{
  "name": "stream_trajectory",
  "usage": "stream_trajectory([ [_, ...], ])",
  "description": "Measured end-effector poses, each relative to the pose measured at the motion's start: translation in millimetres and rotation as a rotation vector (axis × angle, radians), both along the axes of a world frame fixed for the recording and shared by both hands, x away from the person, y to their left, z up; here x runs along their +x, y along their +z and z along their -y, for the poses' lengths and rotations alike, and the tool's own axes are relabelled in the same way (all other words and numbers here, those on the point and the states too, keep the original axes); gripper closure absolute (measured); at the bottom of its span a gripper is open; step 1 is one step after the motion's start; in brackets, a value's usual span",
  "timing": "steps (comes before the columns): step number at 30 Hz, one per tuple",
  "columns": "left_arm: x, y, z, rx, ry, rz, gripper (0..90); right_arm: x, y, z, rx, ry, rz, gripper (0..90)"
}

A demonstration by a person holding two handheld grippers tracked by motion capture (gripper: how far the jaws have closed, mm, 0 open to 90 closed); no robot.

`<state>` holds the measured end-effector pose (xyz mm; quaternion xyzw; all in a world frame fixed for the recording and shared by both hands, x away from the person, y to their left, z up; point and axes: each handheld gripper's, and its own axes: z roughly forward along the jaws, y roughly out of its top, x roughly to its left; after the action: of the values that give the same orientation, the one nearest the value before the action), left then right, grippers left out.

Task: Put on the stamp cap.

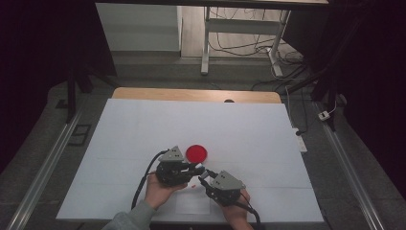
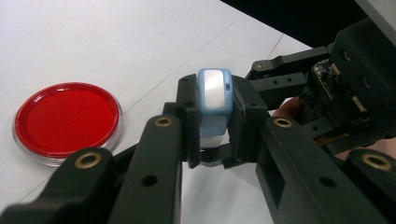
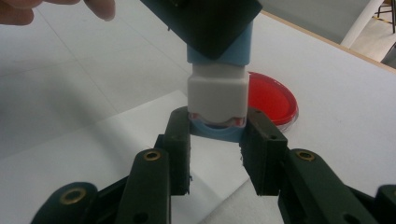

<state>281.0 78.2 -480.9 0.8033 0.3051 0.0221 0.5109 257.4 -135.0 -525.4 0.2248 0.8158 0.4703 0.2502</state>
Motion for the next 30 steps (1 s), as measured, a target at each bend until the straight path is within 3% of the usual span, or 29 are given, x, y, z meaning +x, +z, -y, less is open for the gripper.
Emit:
stream_trajectory([
  [13,0.9,-4.1,0.0,-0.001,-0.007,-0.005,75.9,-0.6,-0.3,-1.0,-0.023,0.003,0.002,64.4],
  [30,0.2,-7.7,1.2,-0.021,-0.006,-0.007,76.1,-2.6,1.2,-0.4,-0.007,-0.014,0.007,64.5],
])
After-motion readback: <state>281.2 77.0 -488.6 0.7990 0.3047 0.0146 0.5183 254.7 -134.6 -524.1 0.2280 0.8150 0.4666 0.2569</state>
